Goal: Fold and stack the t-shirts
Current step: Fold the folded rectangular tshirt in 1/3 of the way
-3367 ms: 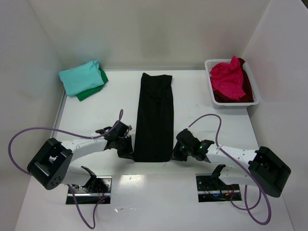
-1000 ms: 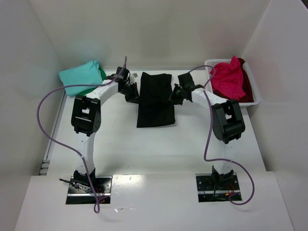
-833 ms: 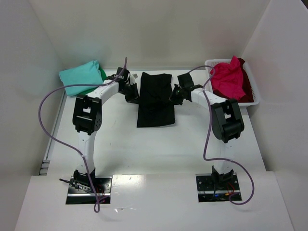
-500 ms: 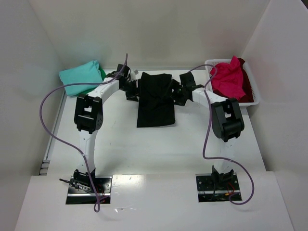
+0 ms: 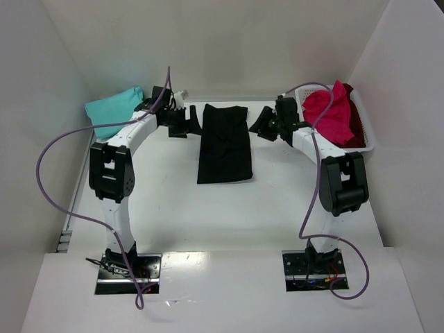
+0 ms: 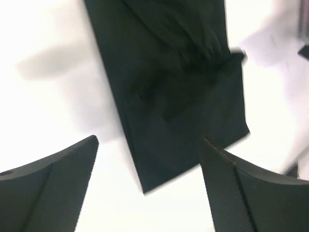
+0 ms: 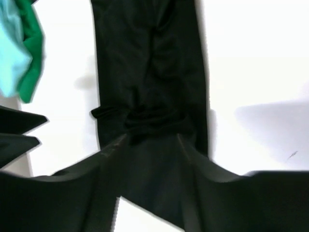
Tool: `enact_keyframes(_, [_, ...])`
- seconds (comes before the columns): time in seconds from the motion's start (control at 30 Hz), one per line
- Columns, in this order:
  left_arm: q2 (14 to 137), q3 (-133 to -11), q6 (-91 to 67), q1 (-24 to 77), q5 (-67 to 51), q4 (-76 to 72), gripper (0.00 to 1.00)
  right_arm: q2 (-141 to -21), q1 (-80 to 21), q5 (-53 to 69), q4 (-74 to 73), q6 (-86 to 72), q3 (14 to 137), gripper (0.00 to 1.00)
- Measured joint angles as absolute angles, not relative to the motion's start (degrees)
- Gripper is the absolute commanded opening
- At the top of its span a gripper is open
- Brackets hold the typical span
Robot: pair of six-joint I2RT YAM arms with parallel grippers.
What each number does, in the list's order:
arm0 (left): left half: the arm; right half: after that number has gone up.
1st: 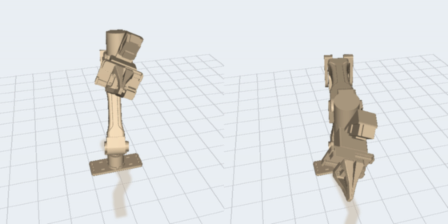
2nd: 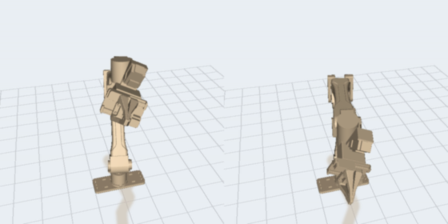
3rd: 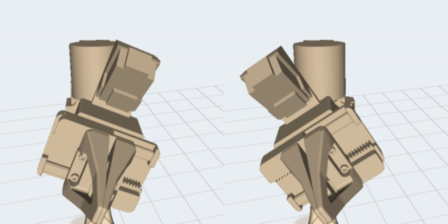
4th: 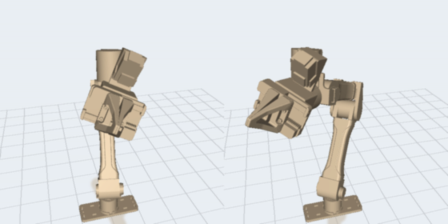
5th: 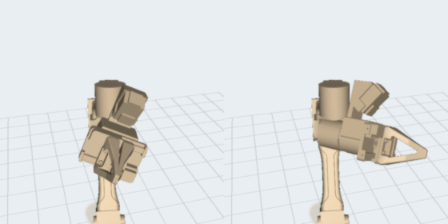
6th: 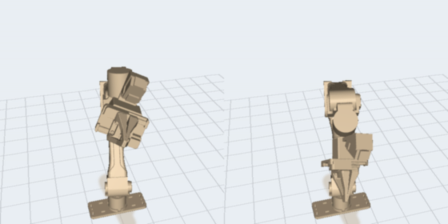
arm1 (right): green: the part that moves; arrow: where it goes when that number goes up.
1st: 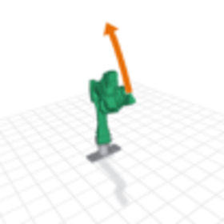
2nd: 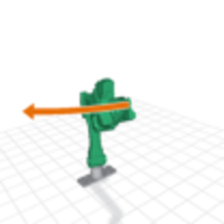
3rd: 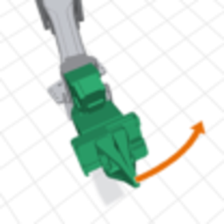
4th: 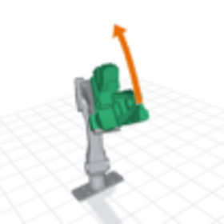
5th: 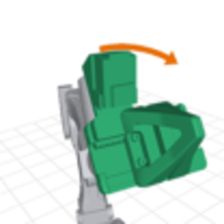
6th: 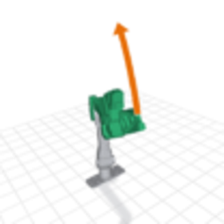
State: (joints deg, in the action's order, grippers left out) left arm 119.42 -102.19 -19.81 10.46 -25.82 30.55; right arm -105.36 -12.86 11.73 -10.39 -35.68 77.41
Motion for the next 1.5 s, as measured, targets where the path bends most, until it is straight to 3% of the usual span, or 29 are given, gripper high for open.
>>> enact_keyframes(0.07, [116.20, -97.36, -19.66, 10.70, -27.62, 29.52, 0.73, -102.67, -12.86, 12.86, -9.10, -35.92, 74.37, 0.28])
enact_keyframes(0.2, [114.98, -92.44, -19.53, 12.16, -31.59, 27.22, 0.31, -101.56, -12.97, 16.78, -6.44, -36.75, 69.65, 0.12])
enact_keyframes(0.33, [116.55, -91.50, -19.97, 13.93, -34.76, 25.17, 0.23, -103.42, -14.04, 19.62, -5.28, -37.65, 68.14, 0.12])
enact_keyframes(0.77, [128.64, -96.68, -23.64, 14.44, -36.07, 19.31, 0.21, -116.44, -17.12, 22.96, -2.98, -38.30, 72.71, 0.13])
enact_keyframes(1.5, [130.37, -98.13, -23.75, 11.70, -27.33, 20.97, 0.21, -116.75, -14.33, 15.31, -4.25, -36.47, 72.44, 0.13])
